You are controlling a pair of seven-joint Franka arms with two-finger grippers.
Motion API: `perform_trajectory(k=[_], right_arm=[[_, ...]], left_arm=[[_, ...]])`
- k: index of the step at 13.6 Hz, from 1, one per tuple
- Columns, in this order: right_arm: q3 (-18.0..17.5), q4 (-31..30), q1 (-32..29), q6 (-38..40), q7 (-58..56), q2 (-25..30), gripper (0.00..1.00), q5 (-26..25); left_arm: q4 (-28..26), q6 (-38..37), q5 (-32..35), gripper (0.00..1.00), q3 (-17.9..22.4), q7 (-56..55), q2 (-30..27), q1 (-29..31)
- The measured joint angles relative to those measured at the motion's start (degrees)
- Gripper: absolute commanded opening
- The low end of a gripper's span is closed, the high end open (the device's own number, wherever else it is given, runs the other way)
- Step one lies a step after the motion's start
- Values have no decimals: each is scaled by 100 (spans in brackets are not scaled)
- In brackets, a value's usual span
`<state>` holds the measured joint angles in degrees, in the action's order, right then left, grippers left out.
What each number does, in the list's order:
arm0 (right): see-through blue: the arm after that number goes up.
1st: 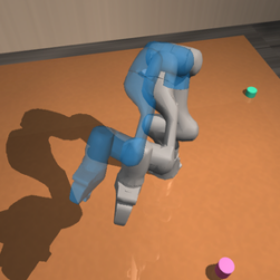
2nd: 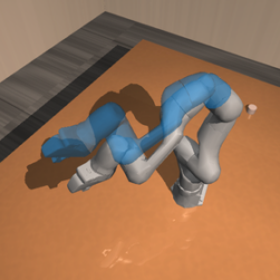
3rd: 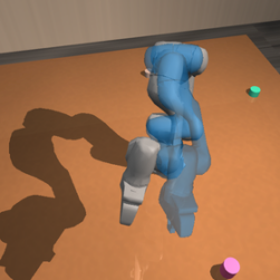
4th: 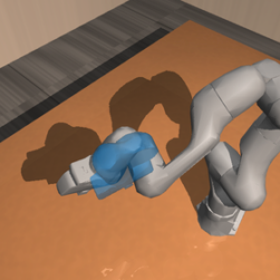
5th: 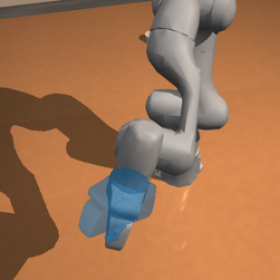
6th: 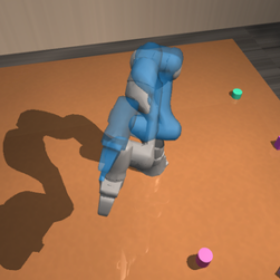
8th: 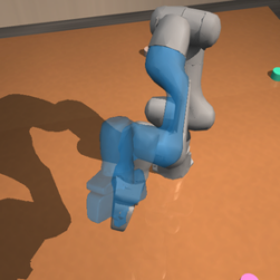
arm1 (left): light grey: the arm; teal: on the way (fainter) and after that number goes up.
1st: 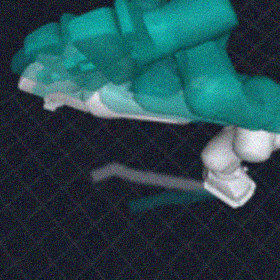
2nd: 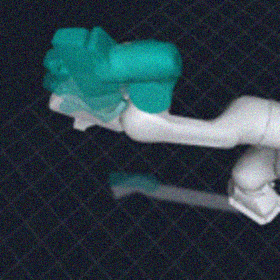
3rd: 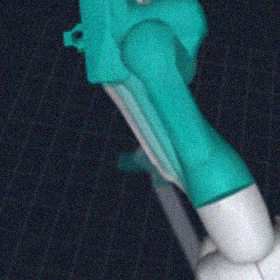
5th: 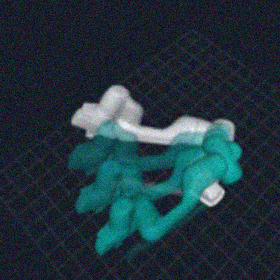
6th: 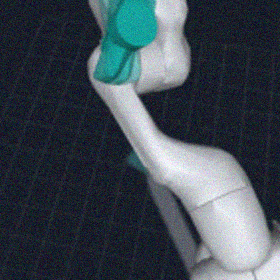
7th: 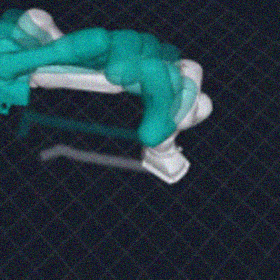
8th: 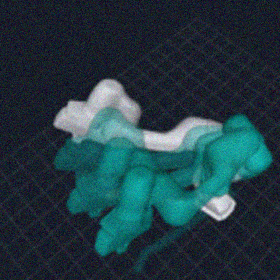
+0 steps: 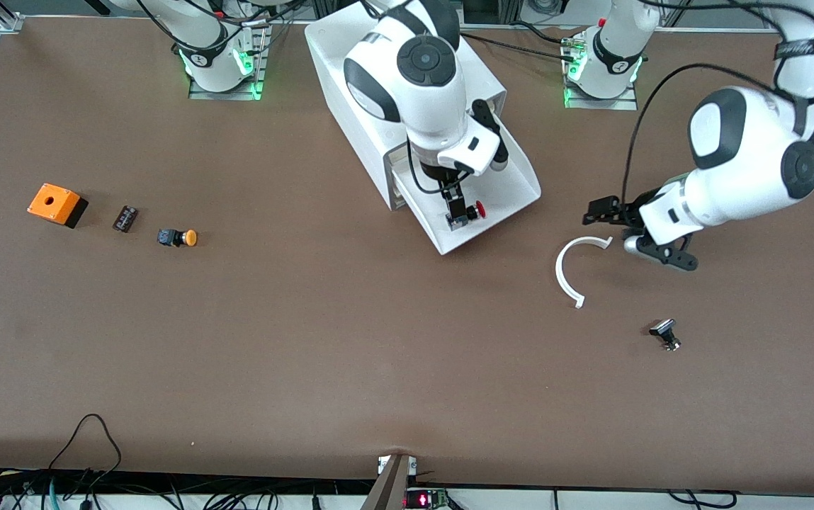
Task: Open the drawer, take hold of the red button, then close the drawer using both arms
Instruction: 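Release the handle with the left gripper while the right gripper lowers into drawer, then grasp the red push button inside the drawer with the right gripper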
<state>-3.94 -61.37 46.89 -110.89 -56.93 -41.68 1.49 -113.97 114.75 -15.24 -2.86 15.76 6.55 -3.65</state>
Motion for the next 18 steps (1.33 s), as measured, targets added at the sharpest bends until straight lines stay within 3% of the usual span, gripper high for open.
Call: perform_trajectory(k=[4, 7, 10, 18], right_arm=[[100, 15, -2, -397, -3, -230, 100, 0], [105, 23, 3, -538, -4, -387, 100, 0], [104, 32, 60, -578, -5, -527, 100, -3], [105, 34, 160, -442, -5, -574, 100, -5]], left_arm=[[212, -198, 961, 100, 99, -42, -421, 167], [813, -1010, 1075, 100, 284, -117, -410, 402], [1297, -1269, 1151, 100, 305, -137, -274, 669], [1412, -1278, 1508, 100, 265, -640, -163, 666]])
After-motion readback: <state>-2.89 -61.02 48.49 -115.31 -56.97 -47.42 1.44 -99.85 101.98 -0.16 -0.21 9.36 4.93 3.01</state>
